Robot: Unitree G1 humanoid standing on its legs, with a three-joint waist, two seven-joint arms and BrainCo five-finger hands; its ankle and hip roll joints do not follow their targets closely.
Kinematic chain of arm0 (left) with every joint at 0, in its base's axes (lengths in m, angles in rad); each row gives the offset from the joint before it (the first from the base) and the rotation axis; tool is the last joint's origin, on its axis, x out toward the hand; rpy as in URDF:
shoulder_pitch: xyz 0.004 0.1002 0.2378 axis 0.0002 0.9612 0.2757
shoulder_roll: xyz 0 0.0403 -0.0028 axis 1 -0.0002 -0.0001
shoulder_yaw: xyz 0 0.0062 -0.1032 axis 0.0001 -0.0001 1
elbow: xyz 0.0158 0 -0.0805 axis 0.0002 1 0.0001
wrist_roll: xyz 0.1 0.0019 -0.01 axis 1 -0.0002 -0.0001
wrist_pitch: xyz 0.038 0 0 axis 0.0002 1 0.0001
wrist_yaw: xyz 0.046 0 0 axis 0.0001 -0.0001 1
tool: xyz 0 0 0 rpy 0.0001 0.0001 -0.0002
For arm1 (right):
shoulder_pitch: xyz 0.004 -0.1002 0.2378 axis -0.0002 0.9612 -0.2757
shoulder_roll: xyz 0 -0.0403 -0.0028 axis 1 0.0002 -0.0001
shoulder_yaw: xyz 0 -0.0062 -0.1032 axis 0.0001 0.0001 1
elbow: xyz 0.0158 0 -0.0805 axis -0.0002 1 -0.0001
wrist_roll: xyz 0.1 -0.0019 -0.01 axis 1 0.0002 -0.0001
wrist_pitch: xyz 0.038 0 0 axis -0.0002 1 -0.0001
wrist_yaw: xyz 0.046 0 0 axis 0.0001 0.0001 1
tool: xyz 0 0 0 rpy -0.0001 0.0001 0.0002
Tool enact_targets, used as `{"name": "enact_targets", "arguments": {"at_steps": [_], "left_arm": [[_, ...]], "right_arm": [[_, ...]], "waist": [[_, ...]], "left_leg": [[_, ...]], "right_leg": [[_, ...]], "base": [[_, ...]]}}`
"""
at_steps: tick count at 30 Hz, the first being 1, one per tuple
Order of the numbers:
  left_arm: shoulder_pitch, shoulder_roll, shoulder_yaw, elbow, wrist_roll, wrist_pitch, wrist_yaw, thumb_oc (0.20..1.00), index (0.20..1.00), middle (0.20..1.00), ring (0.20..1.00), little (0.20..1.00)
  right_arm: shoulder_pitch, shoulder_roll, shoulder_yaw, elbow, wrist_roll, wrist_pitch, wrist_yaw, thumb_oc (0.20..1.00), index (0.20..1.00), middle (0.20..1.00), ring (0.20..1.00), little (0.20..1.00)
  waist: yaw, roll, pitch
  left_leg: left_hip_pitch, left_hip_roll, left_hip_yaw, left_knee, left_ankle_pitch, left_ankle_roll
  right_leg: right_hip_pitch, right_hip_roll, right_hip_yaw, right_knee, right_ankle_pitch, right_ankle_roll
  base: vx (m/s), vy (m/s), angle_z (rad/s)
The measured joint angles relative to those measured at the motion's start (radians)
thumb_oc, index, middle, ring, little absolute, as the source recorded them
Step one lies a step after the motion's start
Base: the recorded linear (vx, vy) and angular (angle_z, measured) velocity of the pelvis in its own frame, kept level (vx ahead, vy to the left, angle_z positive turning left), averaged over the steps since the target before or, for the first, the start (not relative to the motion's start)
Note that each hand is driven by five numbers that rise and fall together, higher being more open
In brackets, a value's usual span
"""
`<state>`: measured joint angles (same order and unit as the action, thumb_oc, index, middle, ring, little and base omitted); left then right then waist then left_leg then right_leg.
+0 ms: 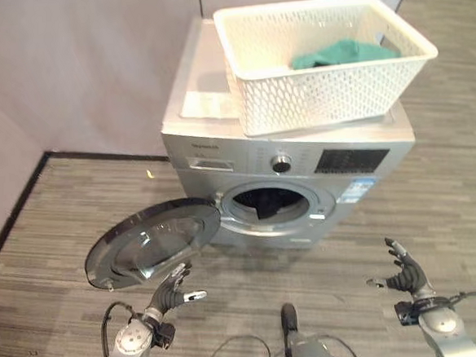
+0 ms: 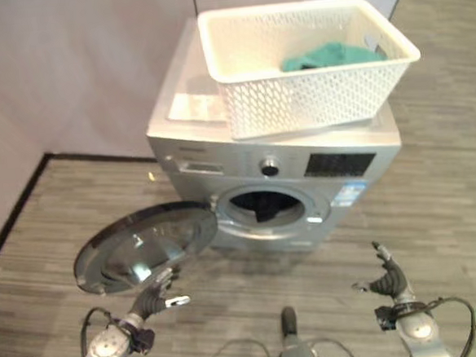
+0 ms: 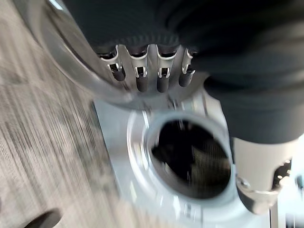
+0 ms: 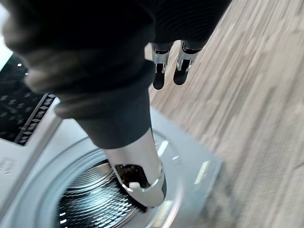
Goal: Grab the laundry basket,head to the washer,open it,put in the laundry and shut it.
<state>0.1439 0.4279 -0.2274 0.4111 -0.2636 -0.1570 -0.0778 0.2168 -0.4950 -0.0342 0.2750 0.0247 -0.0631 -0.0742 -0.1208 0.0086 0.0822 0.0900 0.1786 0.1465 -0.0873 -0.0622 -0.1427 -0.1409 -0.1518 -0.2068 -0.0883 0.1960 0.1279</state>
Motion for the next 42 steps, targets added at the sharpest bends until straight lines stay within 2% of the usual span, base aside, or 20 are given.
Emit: {"name": "enact_targets", "arguments": {"at_steps": [5, 10, 14, 18, 20, 22, 23, 24, 25, 27, 29, 31, 33, 34, 35, 36, 37, 39, 41, 42], "left_arm": [[0.023, -0.069, 0.094, 0.008, 0.002, 0.000, 0.072, 1.000, 1.000, 1.000, 1.000, 1.000], [0.007, -0.077, 0.086, 0.008, 0.030, 0.000, 0.110, 1.000, 1.000, 1.000, 1.000, 1.000], [-0.051, -0.080, 0.049, 0.008, 0.087, -0.002, 0.128, 1.000, 1.000, 1.000, 1.000, 1.000], [-0.041, -0.076, 0.062, 0.008, 0.087, -0.004, 0.139, 1.000, 1.000, 1.000, 1.000, 1.000], [-0.033, -0.075, 0.068, 0.009, 0.089, -0.005, 0.138, 1.000, 1.000, 1.000, 1.000, 1.000], [-0.027, -0.065, 0.067, 0.014, 0.110, -0.004, 0.131, 1.000, 1.000, 1.000, 1.000, 1.000], [-0.041, -0.062, 0.068, 0.020, 0.114, -0.005, 0.129, 1.000, 1.000, 1.000, 1.000, 1.000], [-0.051, -0.071, 0.067, 0.064, 0.117, -0.004, 0.124, 1.000, 1.000, 1.000, 1.000, 1.000], [-0.051, -0.069, 0.068, 0.073, 0.117, -0.003, 0.123, 1.000, 1.000, 1.000, 1.000, 1.000], [-0.051, -0.048, 0.071, 0.093, 0.118, -0.001, 0.116, 1.000, 1.000, 1.000, 1.000, 1.000], [-0.050, -0.025, 0.079, 0.097, 0.117, -0.001, 0.112, 1.000, 1.000, 1.000, 1.000, 1.000], [-0.065, -0.023, 0.089, 0.104, 0.117, -0.003, 0.111, 1.000, 1.000, 1.000, 1.000, 1.000], [-0.088, -0.028, 0.084, 0.129, 0.116, -0.004, 0.111, 1.000, 1.000, 1.000, 1.000, 1.000], [-0.091, -0.031, 0.086, 0.131, 0.116, -0.005, 0.112, 1.000, 1.000, 1.000, 1.000, 1.000], [-0.101, -0.020, 0.075, 0.131, 0.116, -0.006, 0.112, 1.000, 1.000, 1.000, 1.000, 1.000], [-0.102, -0.017, 0.075, 0.132, 0.116, -0.006, 0.111, 1.000, 1.000, 1.000, 1.000, 1.000], [-0.107, -0.078, 0.091, 0.155, 0.112, -0.005, 0.113, 1.000, 1.000, 1.000, 1.000, 1.000], [-0.108, -0.138, 0.084, 0.154, 0.107, -0.007, 0.110, 1.000, 1.000, 1.000, 1.000, 1.000], [-0.111, -0.158, 0.082, 0.155, 0.106, -0.006, 0.104, 1.000, 1.000, 1.000, 1.000, 1.000], [-0.131, -0.175, 0.101, 0.171, 0.072, -0.007, 0.106, 1.000, 1.000, 1.000, 1.000, 1.000]], "right_arm": [[-0.027, 0.033, 0.021, 0.006, 0.000, -0.001, 0.009, 1.000, 1.000, 1.000, 1.000, 1.000], [-0.045, 0.040, 0.006, -0.001, 0.001, -0.002, -0.038, 1.000, 1.000, 1.000, 1.000, 1.000], [-0.029, 0.097, -0.145, -0.085, 0.002, -0.008, -0.122, 1.000, 1.000, 1.000, 1.000, 1.000], [-0.028, 0.130, -0.327, -0.278, -0.004, -0.055, -0.234, 1.000, 1.000, 1.000, 1.000, 1.000], [-0.037, 0.128, -0.433, -0.403, -0.050, -0.066, -0.304, 1.000, 1.000, 1.000, 1.000, 1.000], [-0.044, 0.112, -0.518, -0.496, -0.138, -0.087, -0.362, 1.000, 1.000, 1.000, 1.000, 1.000], [-0.058, 0.095, -0.539, -0.509, -0.170, -0.081, -0.370, 1.000, 1.000, 1.000, 1.000, 1.000], [-0.110, 0.042, -0.547, -0.499, -0.209, -0.081, -0.397, 1.000, 1.000, 1.000, 1.000, 1.000], [-0.118, 0.033, -0.546, -0.500, -0.214, -0.081, -0.404, 1.000, 1.000, 1.000, 1.000, 1.000], [-0.114, -0.035, -0.549, -0.485, -0.228, -0.082, -0.414, 1.000, 1.000, 1.000, 1.000, 1.000], [-0.101, -0.126, -0.569, -0.463, -0.237, -0.083, -0.417, 1.000, 1.000, 1.000, 1.000, 1.000], [-0.107, -0.251, -0.601, -0.393, -0.239, -0.083, -0.423, 1.000, 1.000, 1.000, 1.000, 1.000], [-0.122, -0.282, -0.630, -0.343, -0.230, -0.082, -0.426, 1.000, 1.000, 1.000, 1.000, 1.000], [-0.126, -0.295, -0.628, -0.332, -0.217, -0.079, -0.420, 1.000, 1.000, 1.000, 1.000, 1.000], [-0.115, -0.315, -0.619, -0.333, -0.195, -0.081, -0.403, 1.000, 1.000, 1.000, 1.000, 1.000], [-0.111, -0.322, -0.611, -0.330, -0.195, -0.082, -0.398, 1.000, 1.000, 1.000, 1.000, 1.000], [-0.110, -0.374, -0.580, -0.290, -0.196, -0.088, -0.358, 1.000, 1.000, 1.000, 1.000, 1.000], [-0.081, -0.440, -0.575, -0.268, -0.196, -0.067, -0.313, 1.000, 1.000, 1.000, 1.000, 1.000], [-0.081, -0.448, -0.576, -0.272, -0.195, -0.068, -0.291, 1.000, 1.000, 1.000, 1.000, 1.000], [-0.086, -0.433, -0.568, -0.279, -0.172, -0.069, -0.266, 1.000, 1.000, 1.000, 1.000, 1.000]], "waist": [[0.053, -0.011, -0.070], [0.079, -0.017, -0.071], [0.058, -0.011, -0.064], [0.026, -0.012, -0.059], [0.021, -0.030, -0.054], [-0.012, -0.068, -0.046], [-0.011, -0.065, -0.032], [-0.017, -0.042, -0.011], [-0.017, -0.025, -0.015], [-0.010, -0.045, -0.011], [-0.002, -0.069, -0.025], [-0.009, -0.064, -0.021], [-0.029, -0.059, -0.020], [-0.025, -0.054, -0.016], [-0.031, -0.088, -0.017], [-0.031, -0.099, -0.016], [-0.024, -0.052, -0.010], [-0.026, -0.006, -0.001], [-0.034, -0.013, 0.002], [-0.051, -0.037, 0.013]], "left_leg": [[0.018, 0.004, -0.029, -0.003, 0.003, 0.001], [-0.001, 0.000, -0.066, 0.043, -0.001, 0.003], [-0.075, -0.022, -0.104, 0.106, -0.011, 0.009], [-0.075, -0.078, -0.077, 0.119, -0.024, 0.030], [-0.078, -0.124, -0.036, 0.147, -0.043, 0.069], [-0.110, -0.175, -0.028, 0.240, -0.096, 0.119], [-0.152, -0.173, -0.022, 0.331, -0.136, 0.171], [-0.181, -0.144, -0.017, 0.396, -0.182, 0.146], [-0.181, -0.130, -0.020, 0.396, -0.182, 0.147], [-0.164, -0.134, -0.026, 0.384, -0.184, 0.152], [-0.159, -0.130, -0.043, 0.360, -0.173, 0.148], [-0.171, -0.122, -0.081, 0.338, -0.159, 0.137], [-0.164, -0.111, -0.117, 0.311, -0.144, 0.119], [-0.154, -0.101, -0.138, 0.294, -0.138, 0.101], [-0.126, -0.099, -0.148, 0.271, -0.135, 0.062], [-0.107, -0.100, -0.157, 0.257, -0.139, 0.043], [-0.071, -0.023, -0.163, 0.208, -0.130, -0.010], [-0.030, 0.038, -0.134, 0.145, -0.069, -0.018], [-0.002, 0.058, -0.102, 0.108, 0.006, -0.015], [-0.031, 0.096, -0.113, 0.196, 0.042, -0.025]], "right_leg": [[0.042, -0.001, -0.027, -0.001, -0.019, 0.007], [0.076, -0.019, -0.058, -0.005, -0.035, 0.007], [0.079, -0.058, -0.117, -0.001, -0.033, 0.012], [0.071, -0.114, -0.094, 0.000, -0.019, 0.031], [0.050, -0.154, -0.055, 0.014, -0.021, 0.048], [0.014, -0.207, -0.007, 0.117, -0.050, 0.065], [-0.023, -0.228, 0.014, 0.190, -0.042, 0.088], [-0.097, -0.206, 0.020, 0.300, 0.013, 0.075], [-0.107, -0.202, 0.025, 0.315, 0.027, 0.074], [-0.117, -0.191, 0.025, 0.370, -0.034, 0.071], [-0.099, -0.140, 0.042, 0.340, -0.117, 0.048], [-0.065, -0.096, 0.138, 0.204, -0.131, 0.054], [-0.048, -0.115, 0.211, 0.095, -0.103, 0.047], [-0.031, -0.141, 0.226, 0.025, -0.057, 0.053], [-0.014, -0.169, 0.224, 0.018, 0.037, 0.033], [-0.005, -0.172, 0.209, 0.035, 0.019, 0.067], [0.012, -0.107, 0.167, 0.052, -0.056, 0.113], [0.019, -0.043, 0.141, 0.096, -0.095, 0.074], [0.026, -0.027, 0.138, 0.111, -0.108, 0.058], [0.037, 0.020, 0.121, 0.158, -0.182, 0.024]], "base": [[0.05, -0.030, 0.19], [0.00, 0.047, 0.24], [0.03, 0.174, 0.49], [0.05, 0.311, -0.09], [0.05, 0.393, -0.22], [0.00, 0.269, -0.02], [0.04, 0.069, -0.17], [0.06, 0.069, -0.26], [0.10, 0.005, -0.15], [0.10, -0.071, 0.00], [0.09, -0.157, 0.17], [0.11, -0.216, 0.46], [0.14, -0.246, 0.55], [0.17, -0.304, 0.67], [0.27, -0.425, 0.64], [0.32, -0.475, 0.40], [0.34, -0.466, 0.23], [0.19, -0.239, 0.12], [0.22, -0.365, 0.05], [0.14, -0.337, 0.13]]}}
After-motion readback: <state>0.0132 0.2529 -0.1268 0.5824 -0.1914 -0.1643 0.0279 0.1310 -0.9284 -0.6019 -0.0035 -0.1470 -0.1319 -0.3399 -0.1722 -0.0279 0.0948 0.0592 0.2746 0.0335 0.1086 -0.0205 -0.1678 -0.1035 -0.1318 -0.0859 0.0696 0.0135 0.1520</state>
